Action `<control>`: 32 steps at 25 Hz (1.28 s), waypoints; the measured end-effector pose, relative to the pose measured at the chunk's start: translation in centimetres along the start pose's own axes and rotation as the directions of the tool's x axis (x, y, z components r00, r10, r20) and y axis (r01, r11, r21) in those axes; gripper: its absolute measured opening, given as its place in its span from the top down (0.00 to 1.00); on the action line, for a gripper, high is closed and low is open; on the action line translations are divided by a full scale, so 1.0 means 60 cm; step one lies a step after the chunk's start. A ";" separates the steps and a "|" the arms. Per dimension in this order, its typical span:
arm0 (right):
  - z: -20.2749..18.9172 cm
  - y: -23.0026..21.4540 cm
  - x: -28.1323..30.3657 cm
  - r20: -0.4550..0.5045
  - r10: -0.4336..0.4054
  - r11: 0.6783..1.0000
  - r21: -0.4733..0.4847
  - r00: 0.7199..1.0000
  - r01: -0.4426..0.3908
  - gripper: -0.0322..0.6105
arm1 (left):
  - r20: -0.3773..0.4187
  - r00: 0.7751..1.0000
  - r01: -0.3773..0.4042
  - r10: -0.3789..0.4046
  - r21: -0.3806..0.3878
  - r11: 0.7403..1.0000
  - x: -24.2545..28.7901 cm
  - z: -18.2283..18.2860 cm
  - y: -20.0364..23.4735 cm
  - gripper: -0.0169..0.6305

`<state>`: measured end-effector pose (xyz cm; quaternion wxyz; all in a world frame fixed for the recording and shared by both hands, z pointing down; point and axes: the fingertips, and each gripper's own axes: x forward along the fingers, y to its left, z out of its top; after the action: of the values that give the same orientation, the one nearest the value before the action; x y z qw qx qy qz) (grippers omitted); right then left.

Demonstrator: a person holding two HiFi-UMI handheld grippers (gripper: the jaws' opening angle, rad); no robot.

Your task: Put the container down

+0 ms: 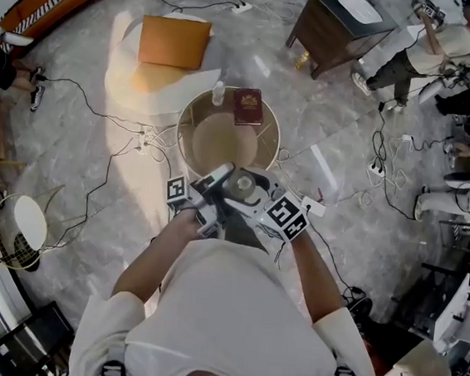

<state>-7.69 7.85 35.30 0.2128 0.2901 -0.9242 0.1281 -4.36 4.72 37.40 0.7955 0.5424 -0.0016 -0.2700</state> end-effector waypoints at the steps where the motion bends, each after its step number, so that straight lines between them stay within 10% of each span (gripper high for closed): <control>1: 0.000 -0.011 0.001 0.001 0.004 1.000 0.001 1.000 -0.004 0.43 | 0.004 1.000 -0.003 0.003 0.001 1.000 0.008 0.008 0.003 0.49; 32: -0.061 -0.327 0.018 0.011 0.175 0.984 0.038 0.984 -0.176 0.43 | 0.159 0.987 -0.005 0.001 0.021 1.000 0.247 0.208 0.104 0.49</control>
<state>4.25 -7.02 41.21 0.1916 0.2121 -0.9442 0.1634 7.26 -10.77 43.60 0.7874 0.5277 -0.0686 -0.3110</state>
